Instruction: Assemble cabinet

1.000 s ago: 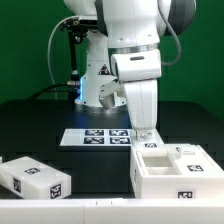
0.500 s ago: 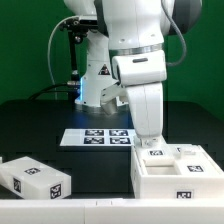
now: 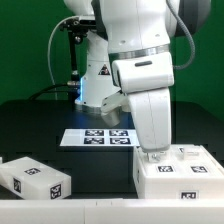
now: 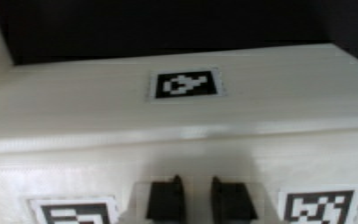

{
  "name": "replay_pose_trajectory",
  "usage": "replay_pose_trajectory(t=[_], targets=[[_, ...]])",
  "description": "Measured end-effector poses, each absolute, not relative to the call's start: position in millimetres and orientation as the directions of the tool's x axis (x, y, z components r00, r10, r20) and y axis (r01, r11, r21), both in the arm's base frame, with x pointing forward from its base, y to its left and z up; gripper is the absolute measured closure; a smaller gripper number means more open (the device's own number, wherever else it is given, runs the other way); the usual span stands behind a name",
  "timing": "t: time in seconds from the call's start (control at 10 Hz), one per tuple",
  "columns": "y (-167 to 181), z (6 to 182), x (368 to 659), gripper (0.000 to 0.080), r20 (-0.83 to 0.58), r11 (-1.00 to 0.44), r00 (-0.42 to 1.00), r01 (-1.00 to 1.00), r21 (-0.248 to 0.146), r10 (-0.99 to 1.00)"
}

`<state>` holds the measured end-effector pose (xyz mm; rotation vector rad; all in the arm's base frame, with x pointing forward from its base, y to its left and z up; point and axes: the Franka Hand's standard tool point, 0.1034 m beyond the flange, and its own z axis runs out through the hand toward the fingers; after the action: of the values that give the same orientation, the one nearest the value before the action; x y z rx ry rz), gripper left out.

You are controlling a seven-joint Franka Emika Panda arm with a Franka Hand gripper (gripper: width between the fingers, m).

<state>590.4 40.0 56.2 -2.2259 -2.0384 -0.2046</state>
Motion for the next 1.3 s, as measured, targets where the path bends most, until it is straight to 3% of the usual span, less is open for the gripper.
replay_pose_trajectory(t=[0.3,0.6,0.7,0.8,0.9,1.0,1.1,1.2,1.3], targets=[[40.4,56.5,592.0,0.0735,0.182,-0.070,0.078,0.996,-0.050,0.980],[39.9,56.3,591.8,0.0664,0.182,-0.072,0.080,0.996,-0.050,0.980],[39.8,56.6,592.4,0.0481,0.182,-0.072,0.080,0.996,-0.048,0.980],[39.7,57.1,592.7,0.0481,0.181,-0.072,0.080,0.996,-0.047,0.980],[39.0,61.0,593.5,0.0302,0.180,-0.095,0.102,0.994,-0.046,0.978],[34.1,80.5,588.5,0.0165,0.168,-0.134,0.138,0.990,-0.032,0.976],[27.9,97.2,574.0,0.0165,0.156,-0.176,0.175,0.984,-0.008,0.972],[25.8,99.4,560.1,0.0037,0.148,-0.196,0.195,0.981,-0.008,0.970],[26.5,95.1,562.2,0.0011,0.151,-0.196,0.196,0.980,-0.014,0.969]])
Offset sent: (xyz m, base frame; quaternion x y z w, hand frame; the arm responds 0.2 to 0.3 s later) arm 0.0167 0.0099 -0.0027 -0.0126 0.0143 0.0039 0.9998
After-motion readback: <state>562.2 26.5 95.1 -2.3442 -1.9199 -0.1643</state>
